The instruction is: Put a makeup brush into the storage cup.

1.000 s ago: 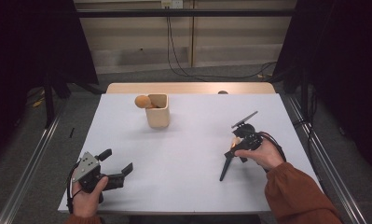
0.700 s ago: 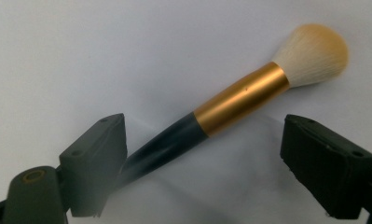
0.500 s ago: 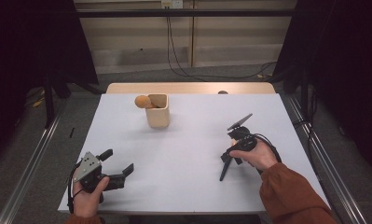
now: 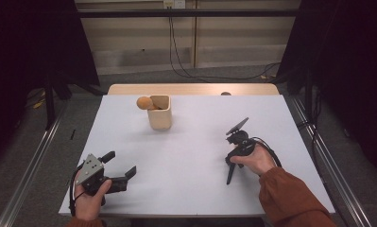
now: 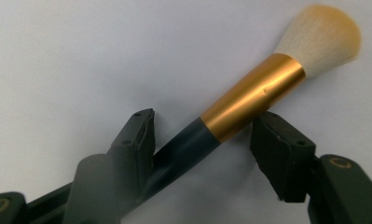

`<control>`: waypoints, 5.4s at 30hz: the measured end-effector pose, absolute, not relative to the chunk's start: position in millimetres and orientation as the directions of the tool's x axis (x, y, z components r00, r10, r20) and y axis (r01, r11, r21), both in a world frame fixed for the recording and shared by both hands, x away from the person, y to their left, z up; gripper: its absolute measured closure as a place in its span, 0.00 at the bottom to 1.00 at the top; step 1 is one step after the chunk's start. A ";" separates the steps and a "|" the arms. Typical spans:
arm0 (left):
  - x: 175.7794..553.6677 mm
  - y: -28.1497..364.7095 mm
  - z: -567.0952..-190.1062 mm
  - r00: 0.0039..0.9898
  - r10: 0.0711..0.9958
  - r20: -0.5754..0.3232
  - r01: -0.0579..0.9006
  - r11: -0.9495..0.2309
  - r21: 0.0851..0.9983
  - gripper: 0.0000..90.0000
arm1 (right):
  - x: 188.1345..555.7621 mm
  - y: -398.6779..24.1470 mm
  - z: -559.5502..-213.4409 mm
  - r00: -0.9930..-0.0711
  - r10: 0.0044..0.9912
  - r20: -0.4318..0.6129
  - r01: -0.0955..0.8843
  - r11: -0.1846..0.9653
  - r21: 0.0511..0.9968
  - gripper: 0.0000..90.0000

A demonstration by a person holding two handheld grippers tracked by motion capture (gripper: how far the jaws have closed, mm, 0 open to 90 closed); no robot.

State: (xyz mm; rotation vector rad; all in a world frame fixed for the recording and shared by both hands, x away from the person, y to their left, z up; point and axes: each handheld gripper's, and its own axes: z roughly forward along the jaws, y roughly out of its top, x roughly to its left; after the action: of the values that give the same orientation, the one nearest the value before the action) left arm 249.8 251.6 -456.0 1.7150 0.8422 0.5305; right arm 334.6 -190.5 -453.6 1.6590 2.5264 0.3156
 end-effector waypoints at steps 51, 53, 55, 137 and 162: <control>250.0 252.3 -457.3 0.643 0.762 -0.078 0.284 -0.142 0.948 0.04 | 327.7 -231.1 -425.7 -0.422 0.889 0.178 0.840 0.310 0.445 0.84; 250.0 252.6 -457.3 0.644 0.761 -0.079 0.285 -0.143 0.948 0.04 | 325.4 -232.9 -423.5 -0.419 0.887 0.194 0.830 0.287 0.478 0.84; 249.9 252.5 -457.3 0.643 0.762 -0.079 0.285 -0.143 0.948 0.04 | 323.7 -234.2 -422.2 -0.427 0.883 0.197 0.816 0.281 0.505 0.84; 251.8 222.7 -434.7 0.687 0.723 -0.069 0.251 -0.147 0.957 0.04 | 273.5 -207.9 -430.0 -0.682 0.701 0.207 0.354 0.070 0.932 0.84; 272.7 142.3 -402.9 0.795 0.598 -0.098 0.238 -0.160 0.958 0.02 | 272.2 -190.7 -433.4 -0.717 0.657 0.231 0.358 0.062 0.932 0.83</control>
State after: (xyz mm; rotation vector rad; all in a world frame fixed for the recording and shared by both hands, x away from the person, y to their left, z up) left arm 272.7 142.3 -402.9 1.7399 0.6542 0.3594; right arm 272.2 -190.7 -433.4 1.0290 2.0872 1.7059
